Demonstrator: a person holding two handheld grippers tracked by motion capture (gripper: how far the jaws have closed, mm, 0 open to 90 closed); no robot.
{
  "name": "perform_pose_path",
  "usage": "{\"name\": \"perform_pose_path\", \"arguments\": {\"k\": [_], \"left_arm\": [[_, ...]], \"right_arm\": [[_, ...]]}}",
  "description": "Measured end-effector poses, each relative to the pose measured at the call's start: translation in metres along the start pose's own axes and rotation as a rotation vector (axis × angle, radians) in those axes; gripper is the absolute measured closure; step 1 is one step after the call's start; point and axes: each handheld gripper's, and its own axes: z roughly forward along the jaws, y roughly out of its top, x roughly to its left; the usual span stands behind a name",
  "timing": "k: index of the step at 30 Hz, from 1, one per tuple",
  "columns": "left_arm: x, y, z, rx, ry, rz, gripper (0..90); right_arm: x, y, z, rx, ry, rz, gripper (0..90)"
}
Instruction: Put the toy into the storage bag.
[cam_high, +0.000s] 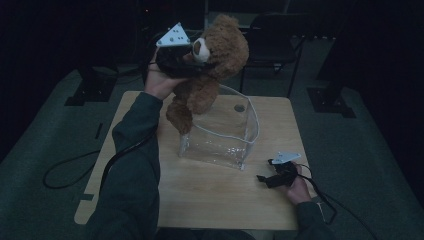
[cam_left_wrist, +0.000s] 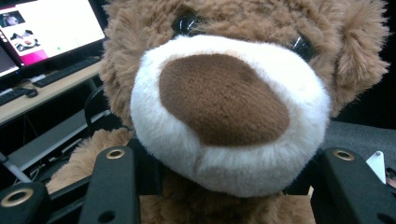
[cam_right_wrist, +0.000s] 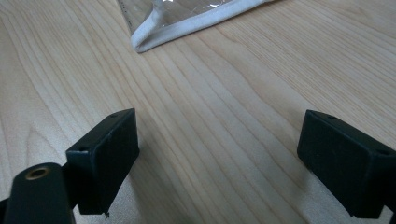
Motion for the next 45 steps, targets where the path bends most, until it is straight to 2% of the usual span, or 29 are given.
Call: {"name": "perform_pose_path", "arguments": {"k": [33,45], "left_arm": [[-0.004,0.009,0.038,-0.030,-0.075,-0.014,45.5],[-0.011,0.005,0.055,-0.039,-0.113,-0.010,45.4]], "right_arm": [[0.000,0.000,0.000,0.000,-0.001,0.000,12.0],[0.000,0.000,0.000,-0.001,0.000,0.000,12.0]]}}
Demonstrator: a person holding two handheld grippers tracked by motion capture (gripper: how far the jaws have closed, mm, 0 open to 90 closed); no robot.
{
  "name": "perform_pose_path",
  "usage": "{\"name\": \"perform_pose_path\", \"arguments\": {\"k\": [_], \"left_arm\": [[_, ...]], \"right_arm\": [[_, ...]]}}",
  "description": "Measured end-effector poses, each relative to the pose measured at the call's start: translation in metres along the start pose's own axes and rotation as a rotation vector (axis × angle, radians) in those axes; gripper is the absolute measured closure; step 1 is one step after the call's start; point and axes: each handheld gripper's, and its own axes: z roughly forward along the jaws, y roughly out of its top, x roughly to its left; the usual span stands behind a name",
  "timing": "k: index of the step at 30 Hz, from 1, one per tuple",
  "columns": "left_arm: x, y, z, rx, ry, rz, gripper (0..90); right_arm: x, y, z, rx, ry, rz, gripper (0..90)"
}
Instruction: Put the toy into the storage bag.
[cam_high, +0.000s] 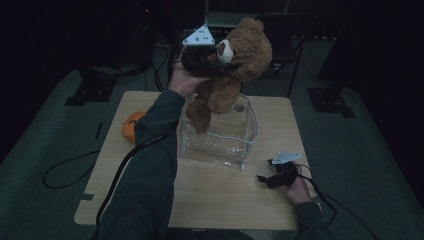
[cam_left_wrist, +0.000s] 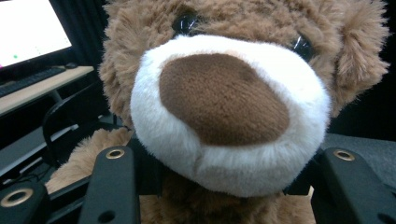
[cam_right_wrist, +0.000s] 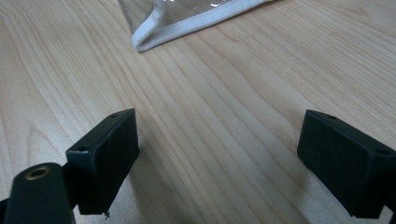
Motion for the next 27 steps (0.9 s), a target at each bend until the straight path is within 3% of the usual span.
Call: {"name": "perform_pose_path", "arguments": {"k": [27], "left_arm": [[-0.011,-0.010,0.026,0.001,-0.067,-0.019,45.4]], "right_arm": [[0.000,0.000,0.000,-0.001,0.000,-0.003,12.0]]}}
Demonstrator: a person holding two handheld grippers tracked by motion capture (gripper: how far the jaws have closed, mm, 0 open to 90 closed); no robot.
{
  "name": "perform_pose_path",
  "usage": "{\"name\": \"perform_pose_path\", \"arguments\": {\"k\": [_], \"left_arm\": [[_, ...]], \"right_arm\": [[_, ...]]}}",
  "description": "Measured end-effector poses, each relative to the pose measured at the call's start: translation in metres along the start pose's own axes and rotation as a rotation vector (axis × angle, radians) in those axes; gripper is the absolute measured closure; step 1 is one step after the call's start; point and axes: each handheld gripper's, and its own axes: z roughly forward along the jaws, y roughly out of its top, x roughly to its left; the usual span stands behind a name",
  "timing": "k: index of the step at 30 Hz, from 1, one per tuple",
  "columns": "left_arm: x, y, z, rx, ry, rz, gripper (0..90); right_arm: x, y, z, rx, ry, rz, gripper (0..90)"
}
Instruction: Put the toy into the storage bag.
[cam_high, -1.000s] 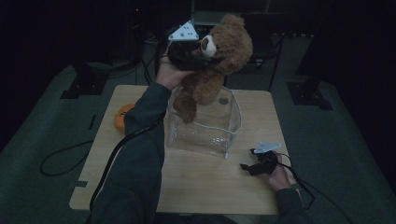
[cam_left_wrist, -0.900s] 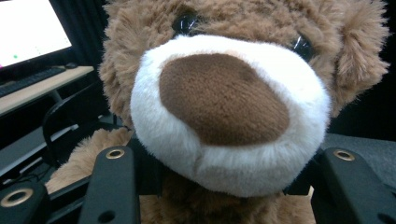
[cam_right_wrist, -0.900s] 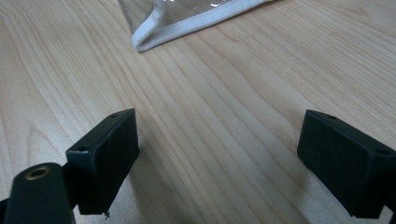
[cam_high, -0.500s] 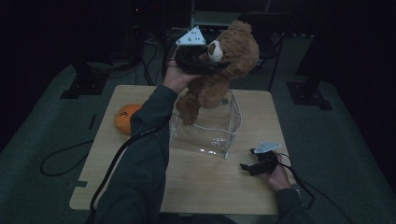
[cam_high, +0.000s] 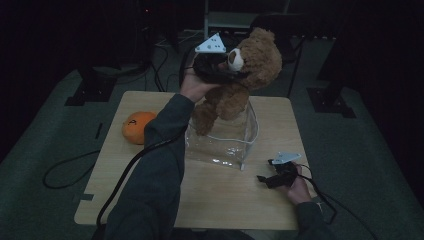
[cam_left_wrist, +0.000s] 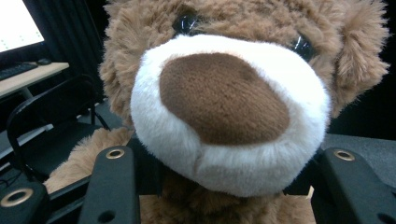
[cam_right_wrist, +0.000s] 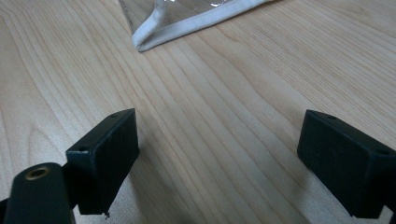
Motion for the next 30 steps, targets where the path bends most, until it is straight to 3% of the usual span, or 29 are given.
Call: {"name": "perform_pose_path", "arguments": {"k": [30], "left_arm": [[0.002,-0.018,0.022,0.024,-0.038,-0.038,45.5]], "right_arm": [[0.000,0.000,0.000,0.000,0.001,-0.001,12.0]]}}
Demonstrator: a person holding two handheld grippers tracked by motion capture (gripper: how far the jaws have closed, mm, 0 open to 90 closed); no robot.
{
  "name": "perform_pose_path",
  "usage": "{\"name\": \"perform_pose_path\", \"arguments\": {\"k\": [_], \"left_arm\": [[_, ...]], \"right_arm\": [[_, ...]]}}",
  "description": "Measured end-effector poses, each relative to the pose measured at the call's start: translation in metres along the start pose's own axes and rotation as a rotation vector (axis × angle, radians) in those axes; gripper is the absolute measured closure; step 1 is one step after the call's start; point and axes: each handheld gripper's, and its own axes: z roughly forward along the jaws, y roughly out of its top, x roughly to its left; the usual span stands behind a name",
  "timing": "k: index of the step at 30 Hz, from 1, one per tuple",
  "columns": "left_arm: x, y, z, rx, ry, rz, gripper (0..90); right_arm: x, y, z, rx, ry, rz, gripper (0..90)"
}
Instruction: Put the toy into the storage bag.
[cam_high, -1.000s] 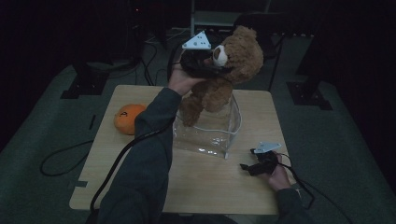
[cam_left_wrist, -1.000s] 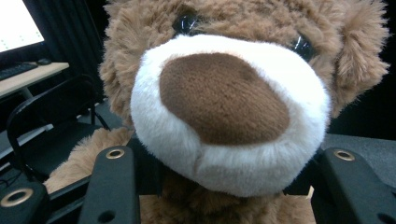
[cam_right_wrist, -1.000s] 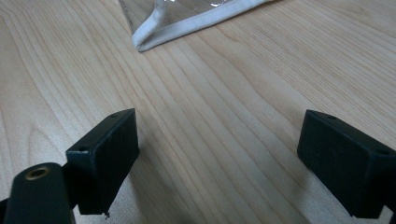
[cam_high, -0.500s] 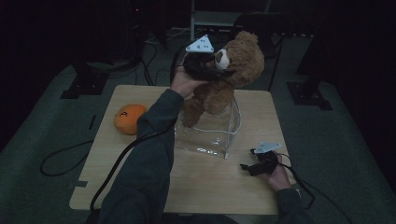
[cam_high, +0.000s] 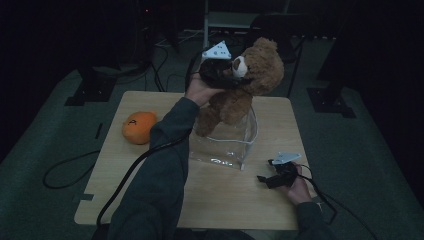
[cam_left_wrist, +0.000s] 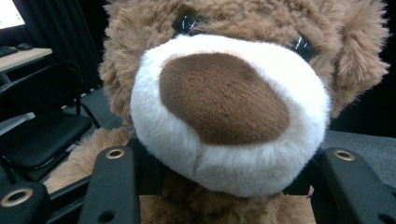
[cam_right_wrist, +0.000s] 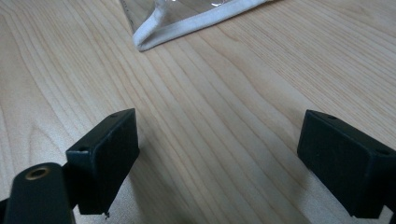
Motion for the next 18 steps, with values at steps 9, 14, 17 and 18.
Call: {"name": "perform_pose_path", "arguments": {"k": [9,14,17,18], "left_arm": [[-0.003,-0.001,0.009,-0.013,-0.015,-0.003,45.4],[-0.004,0.001,0.014,-0.011,-0.033,0.001,45.4],[-0.005,-0.001,0.017,-0.008,-0.035,0.001,45.4],[-0.004,-0.002,0.018,-0.006,-0.037,-0.001,45.4]], "right_arm": [[0.000,0.000,0.000,0.000,0.000,0.000,12.0],[0.000,0.000,0.000,0.000,0.000,0.000,12.0],[0.000,0.000,0.000,0.000,0.000,0.000,12.0],[0.000,0.000,0.000,0.000,0.000,0.000,12.0]]}}
